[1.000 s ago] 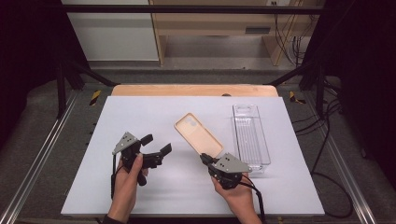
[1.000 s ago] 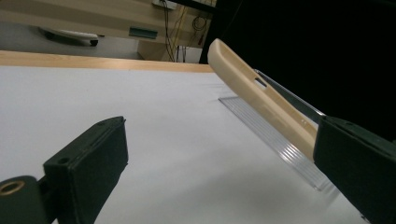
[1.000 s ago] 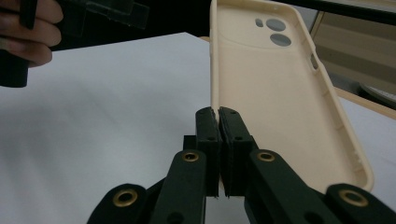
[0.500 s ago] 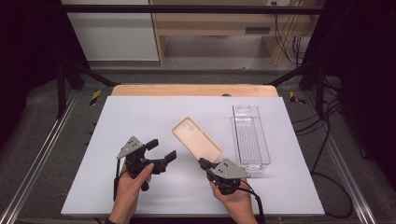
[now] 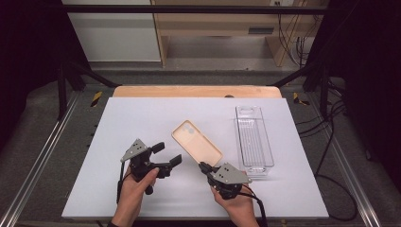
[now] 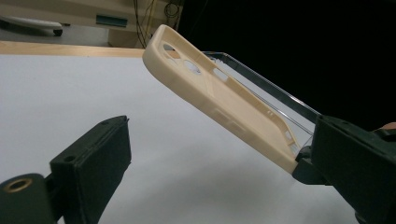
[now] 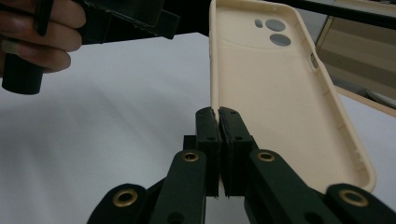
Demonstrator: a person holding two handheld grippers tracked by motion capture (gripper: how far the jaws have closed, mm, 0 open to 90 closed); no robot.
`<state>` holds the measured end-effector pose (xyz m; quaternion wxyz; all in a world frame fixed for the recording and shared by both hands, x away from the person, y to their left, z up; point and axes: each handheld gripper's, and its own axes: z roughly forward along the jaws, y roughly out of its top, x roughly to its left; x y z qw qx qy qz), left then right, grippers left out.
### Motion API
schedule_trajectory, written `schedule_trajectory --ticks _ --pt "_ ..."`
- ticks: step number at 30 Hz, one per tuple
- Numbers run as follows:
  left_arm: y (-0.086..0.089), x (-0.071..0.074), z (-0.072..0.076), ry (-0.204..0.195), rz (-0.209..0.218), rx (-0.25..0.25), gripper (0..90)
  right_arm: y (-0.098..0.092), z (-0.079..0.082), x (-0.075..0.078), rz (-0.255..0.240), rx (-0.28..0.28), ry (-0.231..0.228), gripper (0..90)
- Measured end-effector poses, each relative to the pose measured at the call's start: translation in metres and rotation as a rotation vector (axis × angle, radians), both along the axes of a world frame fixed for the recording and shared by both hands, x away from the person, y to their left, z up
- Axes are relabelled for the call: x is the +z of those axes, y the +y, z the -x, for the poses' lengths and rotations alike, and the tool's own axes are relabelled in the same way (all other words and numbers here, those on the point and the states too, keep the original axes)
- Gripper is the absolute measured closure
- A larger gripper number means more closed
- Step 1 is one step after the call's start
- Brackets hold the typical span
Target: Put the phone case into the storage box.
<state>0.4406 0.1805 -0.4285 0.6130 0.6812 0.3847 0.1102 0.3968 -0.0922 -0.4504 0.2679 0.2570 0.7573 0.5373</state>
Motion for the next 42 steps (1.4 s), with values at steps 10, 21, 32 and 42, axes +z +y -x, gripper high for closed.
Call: schedule_trajectory --ticks 10,21,32,42 --pt "0.003 -0.001 -0.001 0.004 0.0 0.007 8.9 0.012 0.008 -0.001 0.006 0.04 -0.02 87.6" --pt "0.007 -0.004 -0.004 0.025 0.012 0.008 13.6 0.02 0.013 -0.003 0.012 0.064 -0.021 87.6" --pt "0.012 -0.004 -0.005 0.042 0.044 0.005 20.1 0.024 0.016 -0.005 0.017 0.078 -0.019 87.6" --pt "0.013 -0.003 -0.004 0.051 0.061 0.012 23.6 0.027 0.016 -0.008 0.027 0.093 -0.001 87.6"
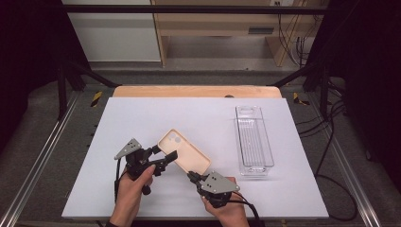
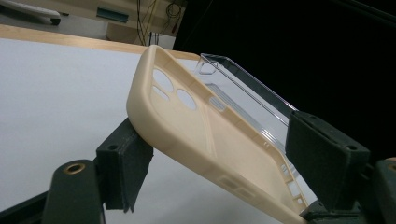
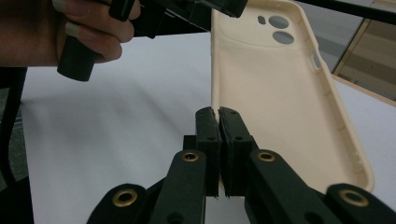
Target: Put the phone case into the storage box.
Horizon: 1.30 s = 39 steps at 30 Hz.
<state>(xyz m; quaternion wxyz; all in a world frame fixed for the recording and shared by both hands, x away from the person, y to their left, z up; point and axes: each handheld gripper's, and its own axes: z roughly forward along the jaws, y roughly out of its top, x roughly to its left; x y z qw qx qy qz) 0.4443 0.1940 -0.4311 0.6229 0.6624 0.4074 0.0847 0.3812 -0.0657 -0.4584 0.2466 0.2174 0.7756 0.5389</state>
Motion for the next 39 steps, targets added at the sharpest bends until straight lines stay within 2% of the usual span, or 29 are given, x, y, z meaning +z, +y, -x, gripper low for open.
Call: schedule_trajectory --ticks 7,11,13,14,15,23,39 --pt "0.003 0.0 0.0 0.005 0.018 0.023 28.2 0.002 0.0 -0.002 0.011 0.012 0.013 87.5" --pt "0.006 -0.001 0.0 0.018 0.044 0.03 35.0 0.003 0.0 -0.003 0.017 0.014 0.021 87.5" --pt "0.007 -0.001 0.0 0.027 0.06 0.032 41.2 0.003 -0.001 -0.004 0.019 0.012 0.03 87.5" --pt "0.007 -0.002 0.0 0.035 0.067 0.034 41.2 0.003 -0.001 -0.004 0.019 0.012 0.03 87.5" --pt "0.008 -0.002 0.0 0.044 0.069 0.035 45.5 0.003 -0.002 -0.006 0.023 0.012 0.035 87.5" --pt "0.01 -0.003 0.001 0.061 0.1 0.041 54.4 0.005 -0.002 -0.008 0.034 0.014 0.047 87.5" --pt "0.012 -0.002 0.003 0.077 0.116 0.059 66.7 0.008 -0.002 -0.012 0.059 0.013 0.062 87.5"
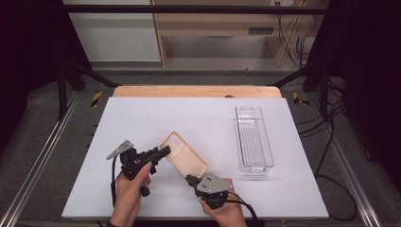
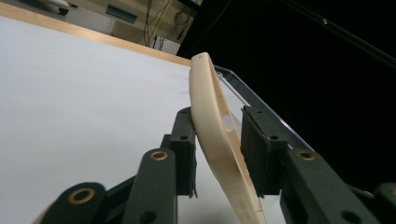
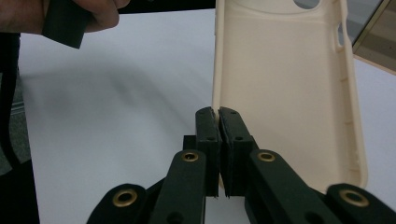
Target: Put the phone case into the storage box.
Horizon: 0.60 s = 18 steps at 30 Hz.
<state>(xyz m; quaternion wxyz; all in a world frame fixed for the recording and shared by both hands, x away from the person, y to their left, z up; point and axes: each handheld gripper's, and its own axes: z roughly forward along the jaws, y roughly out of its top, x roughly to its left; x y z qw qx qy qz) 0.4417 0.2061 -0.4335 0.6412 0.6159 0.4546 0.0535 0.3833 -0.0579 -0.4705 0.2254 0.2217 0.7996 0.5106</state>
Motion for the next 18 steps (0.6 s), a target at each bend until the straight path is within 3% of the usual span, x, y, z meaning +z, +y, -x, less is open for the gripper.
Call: schedule_trajectory --ticks 11,18 --pt "-0.0007 0.0008 0.0036 0.01 0.019 0.007 75.1 0.0018 -0.0014 -0.0027 0.014 0.001 0.012 87.5" --pt "-0.0034 0.0063 0.0084 0.01 0.055 -0.005 79.3 0.004 -0.0015 -0.0034 0.012 0.01 0.02 87.5"
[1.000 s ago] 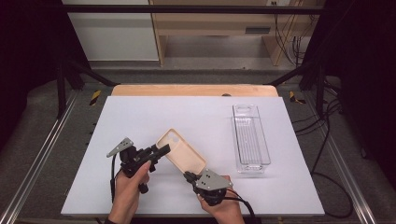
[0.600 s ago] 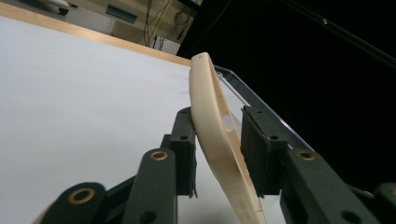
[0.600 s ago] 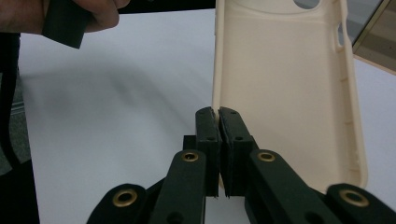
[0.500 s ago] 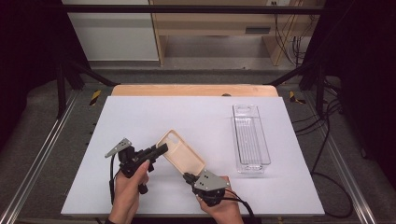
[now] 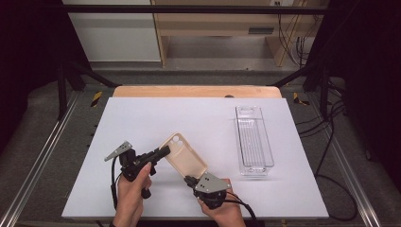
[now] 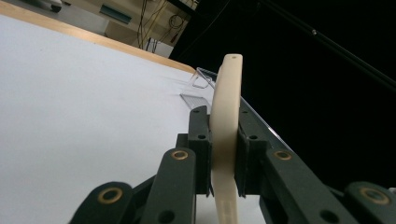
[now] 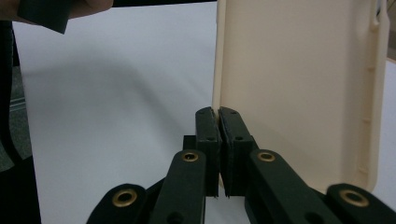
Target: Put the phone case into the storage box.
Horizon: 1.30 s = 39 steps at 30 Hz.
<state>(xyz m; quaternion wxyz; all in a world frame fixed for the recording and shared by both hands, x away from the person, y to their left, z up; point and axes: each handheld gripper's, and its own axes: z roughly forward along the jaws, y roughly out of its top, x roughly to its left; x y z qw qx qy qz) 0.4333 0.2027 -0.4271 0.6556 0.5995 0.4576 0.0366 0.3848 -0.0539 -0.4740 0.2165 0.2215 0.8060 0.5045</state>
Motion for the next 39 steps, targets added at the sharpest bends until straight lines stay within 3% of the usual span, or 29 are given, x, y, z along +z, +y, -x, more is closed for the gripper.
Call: schedule_trajectory --ticks 14,17,21,22,28,32,35,39 --pt "-0.007 0.005 0.006 -0.028 -0.027 -0.005 79.8 0.0 -0.001 -0.001 -0.007 0.009 0.02 85.9" --pt "-0.009 0.005 0.006 -0.034 -0.039 -0.008 79.8 0.002 -0.001 -0.002 -0.014 0.024 0.024 77.6" --pt "-0.01 0.007 0.007 -0.052 -0.064 0.005 79.8 0.005 0.001 0.0 -0.027 0.028 0.009 58.8" --pt "-0.011 0.007 0.008 -0.058 -0.074 0.009 79.8 0.005 0.001 0.0 -0.027 0.028 0.009 58.8" --pt "-0.012 0.01 0.01 -0.09 -0.13 0.033 79.8 0.002 -0.002 0.002 -0.052 -0.009 0.014 39.3" --pt "-0.015 0.012 0.012 -0.119 -0.176 0.043 79.8 -0.001 -0.007 0.003 -0.094 -0.043 0.051 25.1" --pt "-0.018 0.013 0.013 -0.133 -0.195 0.046 79.8 -0.002 -0.009 0.004 -0.12 -0.049 0.059 20.0" --pt "-0.02 0.015 0.015 -0.146 -0.216 0.046 79.8 -0.003 -0.01 0.004 -0.115 -0.063 0.059 14.5"
